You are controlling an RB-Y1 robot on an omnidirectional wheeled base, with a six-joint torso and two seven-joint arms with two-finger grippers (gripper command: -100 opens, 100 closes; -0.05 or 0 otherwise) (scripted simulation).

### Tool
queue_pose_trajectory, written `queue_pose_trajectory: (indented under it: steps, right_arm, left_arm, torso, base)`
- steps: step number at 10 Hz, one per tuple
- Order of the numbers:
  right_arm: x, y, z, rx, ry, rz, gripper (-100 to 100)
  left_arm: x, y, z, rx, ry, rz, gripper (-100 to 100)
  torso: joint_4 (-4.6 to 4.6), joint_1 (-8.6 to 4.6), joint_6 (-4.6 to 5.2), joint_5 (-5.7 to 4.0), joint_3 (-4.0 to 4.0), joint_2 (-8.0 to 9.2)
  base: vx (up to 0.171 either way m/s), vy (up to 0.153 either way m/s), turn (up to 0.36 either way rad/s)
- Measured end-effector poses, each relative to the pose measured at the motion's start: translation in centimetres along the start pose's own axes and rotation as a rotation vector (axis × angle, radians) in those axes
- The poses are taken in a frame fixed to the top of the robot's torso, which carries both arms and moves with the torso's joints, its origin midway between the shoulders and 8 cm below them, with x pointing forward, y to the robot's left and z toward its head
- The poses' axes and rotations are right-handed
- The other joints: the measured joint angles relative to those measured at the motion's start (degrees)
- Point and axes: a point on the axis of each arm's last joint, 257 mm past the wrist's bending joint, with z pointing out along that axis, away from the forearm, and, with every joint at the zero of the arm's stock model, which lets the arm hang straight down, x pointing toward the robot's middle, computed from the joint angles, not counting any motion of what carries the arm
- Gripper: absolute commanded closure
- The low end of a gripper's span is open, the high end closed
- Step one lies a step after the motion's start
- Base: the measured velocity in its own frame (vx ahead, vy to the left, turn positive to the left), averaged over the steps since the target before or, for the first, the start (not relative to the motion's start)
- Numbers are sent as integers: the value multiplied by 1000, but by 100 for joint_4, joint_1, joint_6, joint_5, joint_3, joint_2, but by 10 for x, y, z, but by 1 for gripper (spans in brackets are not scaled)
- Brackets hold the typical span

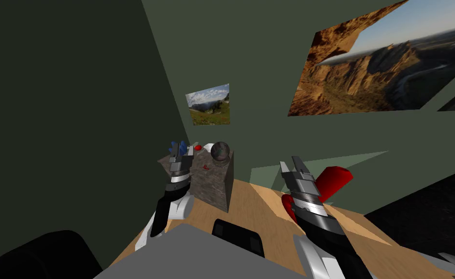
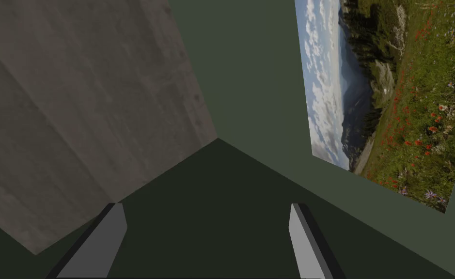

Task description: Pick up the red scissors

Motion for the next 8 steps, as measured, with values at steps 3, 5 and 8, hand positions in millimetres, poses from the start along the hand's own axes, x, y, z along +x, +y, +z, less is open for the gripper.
queue_pose_trajectory:
  steps: [3, 5, 8]
  right_arm:
    - [0, 0, 0, 0, 0, 0, 0]
    - [0, 0, 0, 0, 0, 0, 0]
    - [0, 0, 0, 0, 0, 0, 0]
  left_arm:
    - [8, 13, 2, -34, 51, -19, -100]
    - [14, 30, 2, -85, 85, -44, -100]
    - [18, 54, 1, -157, 110, -84, -100]
  torso:
    - [1, 24, 1, 5, 4, 7]
    - [2, 29, 1, 7, 7, 12]
    - [2, 30, 1, 7, 4, 7]
  base:
    - [-21, 58, -97]
    - [-46, 82, -153]
    - [-22, 64, -68]
